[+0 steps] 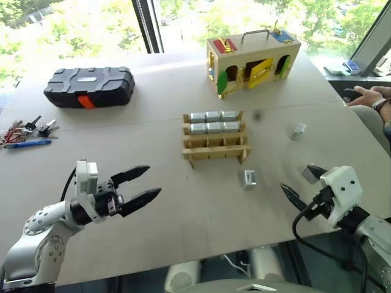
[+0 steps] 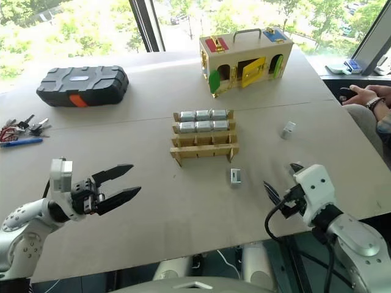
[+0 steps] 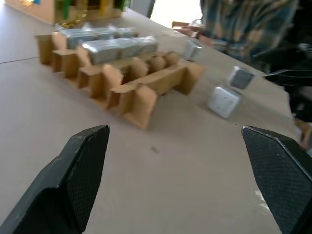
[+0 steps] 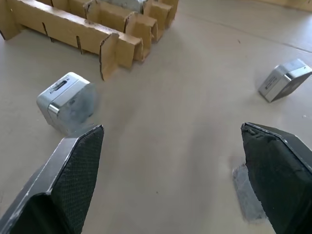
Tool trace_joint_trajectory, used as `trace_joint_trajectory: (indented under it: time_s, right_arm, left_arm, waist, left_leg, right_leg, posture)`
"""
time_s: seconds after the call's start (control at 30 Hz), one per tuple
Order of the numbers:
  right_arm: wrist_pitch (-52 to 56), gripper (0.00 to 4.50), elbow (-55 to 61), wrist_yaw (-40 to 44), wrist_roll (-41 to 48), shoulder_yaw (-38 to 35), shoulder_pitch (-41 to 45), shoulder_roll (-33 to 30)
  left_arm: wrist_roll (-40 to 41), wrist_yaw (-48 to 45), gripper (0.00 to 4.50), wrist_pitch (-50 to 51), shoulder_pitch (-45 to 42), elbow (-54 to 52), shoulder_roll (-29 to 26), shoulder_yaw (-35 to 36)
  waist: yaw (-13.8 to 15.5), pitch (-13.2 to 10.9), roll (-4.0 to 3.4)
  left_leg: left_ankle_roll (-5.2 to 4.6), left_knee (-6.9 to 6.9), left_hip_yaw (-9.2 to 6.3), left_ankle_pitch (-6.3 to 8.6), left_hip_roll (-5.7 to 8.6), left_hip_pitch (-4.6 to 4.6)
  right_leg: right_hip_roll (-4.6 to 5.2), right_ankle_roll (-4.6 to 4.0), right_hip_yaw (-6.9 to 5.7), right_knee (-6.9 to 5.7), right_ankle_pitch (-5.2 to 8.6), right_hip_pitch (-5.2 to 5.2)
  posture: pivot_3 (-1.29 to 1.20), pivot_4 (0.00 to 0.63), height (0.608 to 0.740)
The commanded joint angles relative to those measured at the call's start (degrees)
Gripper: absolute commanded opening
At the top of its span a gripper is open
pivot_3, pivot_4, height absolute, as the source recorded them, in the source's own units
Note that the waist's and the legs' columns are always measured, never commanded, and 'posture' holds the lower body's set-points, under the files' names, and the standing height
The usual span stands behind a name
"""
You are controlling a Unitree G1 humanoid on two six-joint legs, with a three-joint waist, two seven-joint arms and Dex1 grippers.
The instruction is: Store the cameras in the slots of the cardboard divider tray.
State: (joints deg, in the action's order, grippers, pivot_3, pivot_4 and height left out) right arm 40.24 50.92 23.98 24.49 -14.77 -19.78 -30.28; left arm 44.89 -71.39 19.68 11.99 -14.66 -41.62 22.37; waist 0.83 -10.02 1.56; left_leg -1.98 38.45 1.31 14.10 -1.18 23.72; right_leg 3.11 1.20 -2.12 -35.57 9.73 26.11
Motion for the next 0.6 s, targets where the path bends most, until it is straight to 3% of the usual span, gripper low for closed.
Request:
trace_joint_trajectory:
  time_s: [0.03, 0.13, 0.27, 0.43, 0.6]
  right_arm:
    - [5.6, 4.47, 4.0, 0.1, 6.5, -2.7, 2.7, -1.7]
    - [12.9, 4.47, 4.8, -3.4, 14.2, -1.4, 7.0, 0.4]
    - [19.3, 4.47, 3.8, -7.0, 17.8, 2.6, 12.2, 1.2]
    - [21.3, 4.47, 3.3, -10.1, 18.5, 2.7, 14.5, 1.4]
    - [19.2, 4.47, 2.6, -8.3, 15.9, -2.9, 13.0, -4.0]
  left_arm:
    - [1.1, -5.3, 4.5, -1.3, 0.6, -2.8, -2.0, 0.3]
    - [1.3, -7.4, 4.5, -1.5, 0.8, -2.1, -2.2, 0.3]
    - [0.6, -10.7, 4.5, -2.8, -0.4, 0.1, -2.7, 0.4]
    - [-0.3, -11.9, 4.5, -3.9, -1.0, 1.0, -2.6, 0.1]
    - [-0.5, -13.3, 4.5, -4.7, -0.6, 1.1, -2.6, 0.2]
  waist:
    - [-0.1, 0.0, -0.03]
    - [-0.3, 0.0, -0.05]
    - [-0.1, 0.0, -0.09]
    - [0.0, 0.0, -0.08]
    - [0.0, 0.0, -0.11]
  left_leg:
    - [0.0, 0.0, 0.01, 0.0, 0.0, -0.01]
    - [0.0, -0.01, 0.02, 0.0, -0.05, -0.03]
    - [-0.17, -0.02, -0.01, -0.1, -0.08, 0.0]
    - [-0.25, -0.01, 0.01, -0.14, 0.02, 0.05]
    - [-0.26, -0.02, 0.0, -0.15, 0.02, 0.05]
  right_leg:
    - [0.01, 0.0, 0.0, 0.0, 0.0, 0.0]
    - [0.01, 0.0, 0.02, 0.0, 0.0, 0.01]
    - [-0.11, 0.0, -0.02, 0.0, 0.0, 0.03]
    - [-0.06, 0.0, -0.02, 0.02, 0.0, 0.02]
    - [-0.06, 0.0, -0.02, 0.03, 0.0, 0.02]
  posture:
    - [0.0, 0.15, 0.74]
    - [0.0, 0.15, 0.74]
    - [0.0, 0.15, 0.74]
    - [0.0, 0.15, 0.74]
    - [0.0, 0.15, 0.74]
